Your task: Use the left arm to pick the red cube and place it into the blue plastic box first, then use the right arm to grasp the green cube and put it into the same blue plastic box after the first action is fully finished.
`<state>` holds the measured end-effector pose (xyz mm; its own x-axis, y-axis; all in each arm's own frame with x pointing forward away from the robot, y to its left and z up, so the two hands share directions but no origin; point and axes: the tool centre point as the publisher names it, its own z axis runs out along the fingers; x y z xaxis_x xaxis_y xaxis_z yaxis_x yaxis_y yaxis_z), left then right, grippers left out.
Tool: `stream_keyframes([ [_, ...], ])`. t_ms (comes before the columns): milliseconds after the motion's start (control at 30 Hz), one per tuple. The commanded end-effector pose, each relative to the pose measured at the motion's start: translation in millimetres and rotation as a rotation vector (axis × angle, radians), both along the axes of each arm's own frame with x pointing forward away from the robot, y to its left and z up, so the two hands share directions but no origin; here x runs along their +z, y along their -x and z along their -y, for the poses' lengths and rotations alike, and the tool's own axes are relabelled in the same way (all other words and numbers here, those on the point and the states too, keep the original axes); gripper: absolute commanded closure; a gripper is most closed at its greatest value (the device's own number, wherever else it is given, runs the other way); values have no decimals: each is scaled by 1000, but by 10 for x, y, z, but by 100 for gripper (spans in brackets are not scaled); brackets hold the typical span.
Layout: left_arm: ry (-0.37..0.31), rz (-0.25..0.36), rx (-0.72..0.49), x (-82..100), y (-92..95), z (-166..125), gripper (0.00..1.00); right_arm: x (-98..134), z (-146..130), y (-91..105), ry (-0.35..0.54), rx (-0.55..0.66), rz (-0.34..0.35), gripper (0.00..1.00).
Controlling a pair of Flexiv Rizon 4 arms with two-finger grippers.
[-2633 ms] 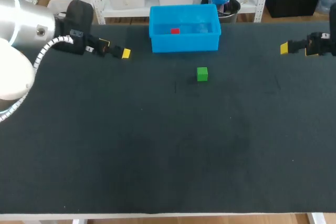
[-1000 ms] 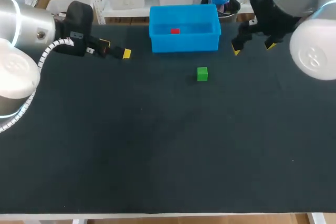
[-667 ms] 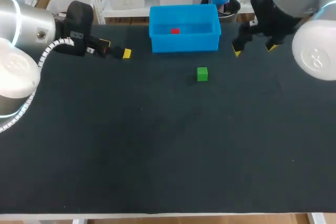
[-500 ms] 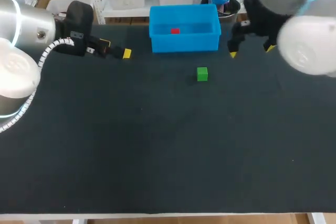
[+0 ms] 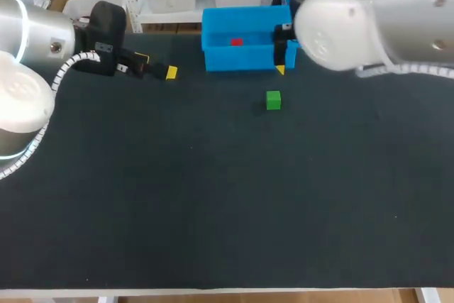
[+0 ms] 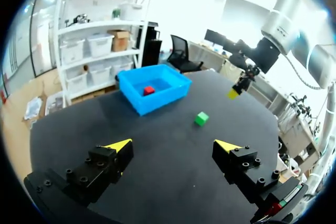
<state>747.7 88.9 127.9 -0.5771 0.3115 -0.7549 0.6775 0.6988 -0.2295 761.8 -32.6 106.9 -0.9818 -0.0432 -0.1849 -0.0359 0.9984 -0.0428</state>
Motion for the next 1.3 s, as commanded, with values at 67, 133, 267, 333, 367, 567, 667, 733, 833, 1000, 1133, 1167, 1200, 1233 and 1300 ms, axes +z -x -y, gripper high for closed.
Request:
stream_keyframes([
  [67, 9, 6, -4, -15, 5, -19, 0, -55, -117, -133, 36, -27, -66, 0],
  [133, 9, 6, -4, -15, 5, -19, 0, -95, -142, -150, 43, -35, -72, 0],
  [267, 9, 6, -4, -15, 5, -19, 0, -180, -193, -163, 49, -52, -78, 0],
  [333, 9, 6, -4, -15, 5, -19, 0, -230, -218, -161, 52, -61, -83, 0],
  [367, 9, 6, -4, -15, 5, -19, 0, -260, -225, -161, 51, -64, -85, 0],
  [567, 9, 6, -4, -15, 5, -19, 0, -363, -273, -158, 26, -80, -88, 0],
  [667, 9, 6, -4, -15, 5, -19, 0, -411, -305, -169, 10, -78, -84, 0],
  [733, 9, 6, -4, -15, 5, -19, 0, -450, -331, -179, 0, -64, -76, 0],
  [833, 9, 6, -4, -15, 5, -19, 0, -508, -354, -192, -7, -54, -72, 0],
  [1000, 9, 6, -4, -15, 5, -19, 0, -592, -399, -206, -18, -37, -62, 0],
  [1133, 9, 6, -4, -15, 5, -19, 0, -673, -415, -221, -11, -29, -61, 0],
  [1167, 9, 6, -4, -15, 5, -19, 0, -687, -418, -225, -10, -28, -61, 0],
  [1200, 9, 6, -4, -15, 5, -19, 0, -704, -415, -233, -11, -28, -60, 0],
  [1233, 9, 6, -4, -15, 5, -19, 0, -720, -412, -238, -11, -28, -59, 0],
  [1300, 9, 6, -4, -15, 5, -19, 0, -743, -410, -243, -19, -30, -56, 0],
])
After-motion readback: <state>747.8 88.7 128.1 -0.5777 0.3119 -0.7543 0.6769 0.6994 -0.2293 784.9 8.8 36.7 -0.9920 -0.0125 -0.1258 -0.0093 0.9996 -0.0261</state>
